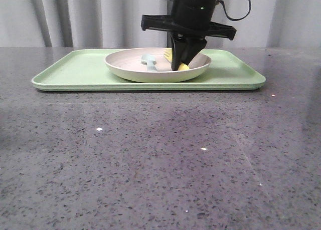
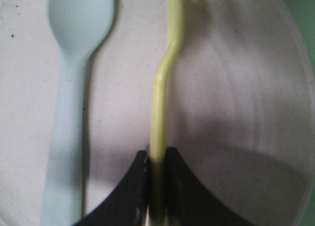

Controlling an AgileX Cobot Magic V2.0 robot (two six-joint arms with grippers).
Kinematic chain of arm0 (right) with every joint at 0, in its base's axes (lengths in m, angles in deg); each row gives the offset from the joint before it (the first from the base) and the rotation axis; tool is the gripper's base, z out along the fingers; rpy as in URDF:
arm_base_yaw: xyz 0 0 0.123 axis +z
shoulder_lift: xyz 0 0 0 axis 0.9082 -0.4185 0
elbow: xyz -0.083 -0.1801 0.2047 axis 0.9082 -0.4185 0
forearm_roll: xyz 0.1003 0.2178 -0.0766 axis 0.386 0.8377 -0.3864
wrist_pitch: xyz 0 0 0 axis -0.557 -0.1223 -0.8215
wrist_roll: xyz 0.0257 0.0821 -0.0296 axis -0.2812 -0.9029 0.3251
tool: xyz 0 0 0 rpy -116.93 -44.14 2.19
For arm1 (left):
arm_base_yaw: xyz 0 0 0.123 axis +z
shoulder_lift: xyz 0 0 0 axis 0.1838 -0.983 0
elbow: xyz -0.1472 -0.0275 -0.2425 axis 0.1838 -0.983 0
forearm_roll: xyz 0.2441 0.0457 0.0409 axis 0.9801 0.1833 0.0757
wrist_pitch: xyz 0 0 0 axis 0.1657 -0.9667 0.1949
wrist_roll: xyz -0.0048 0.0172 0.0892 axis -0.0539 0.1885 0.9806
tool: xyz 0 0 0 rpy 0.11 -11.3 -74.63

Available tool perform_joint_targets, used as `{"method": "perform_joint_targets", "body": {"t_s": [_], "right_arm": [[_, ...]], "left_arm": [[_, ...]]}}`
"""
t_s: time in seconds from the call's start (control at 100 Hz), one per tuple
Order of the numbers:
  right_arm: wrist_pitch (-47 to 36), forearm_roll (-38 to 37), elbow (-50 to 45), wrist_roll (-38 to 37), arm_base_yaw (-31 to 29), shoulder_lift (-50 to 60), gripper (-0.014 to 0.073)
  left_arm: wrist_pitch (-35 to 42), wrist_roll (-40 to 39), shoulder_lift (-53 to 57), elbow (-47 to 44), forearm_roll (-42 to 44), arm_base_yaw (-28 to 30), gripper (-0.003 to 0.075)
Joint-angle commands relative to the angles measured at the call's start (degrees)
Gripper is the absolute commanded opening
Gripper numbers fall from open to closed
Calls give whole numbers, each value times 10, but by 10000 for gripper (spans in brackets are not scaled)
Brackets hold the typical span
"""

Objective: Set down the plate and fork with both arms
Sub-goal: 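Lift the yellow fork out of the plate with the right gripper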

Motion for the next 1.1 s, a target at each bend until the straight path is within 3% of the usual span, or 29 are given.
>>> {"method": "perform_joint_targets", "body": {"t_s": [0.0,0.21,0.6,0.91,1.09], "right_arm": [[-11,7,13,-1,-1,27,-8],[0,7,24,-1,-1,29,-27],[97,5,150,-1,-22,30,-27],[122,2,151,8,-59,59,-27],[122,-3,104,15,-78,83,-27]], "left_arm": [[32,-7,6,16,3,1,230],[32,-7,6,16,3,1,230],[29,-7,6,16,3,1,230],[28,-7,6,16,3,1,230],[28,-7,6,16,3,1,230]]}}
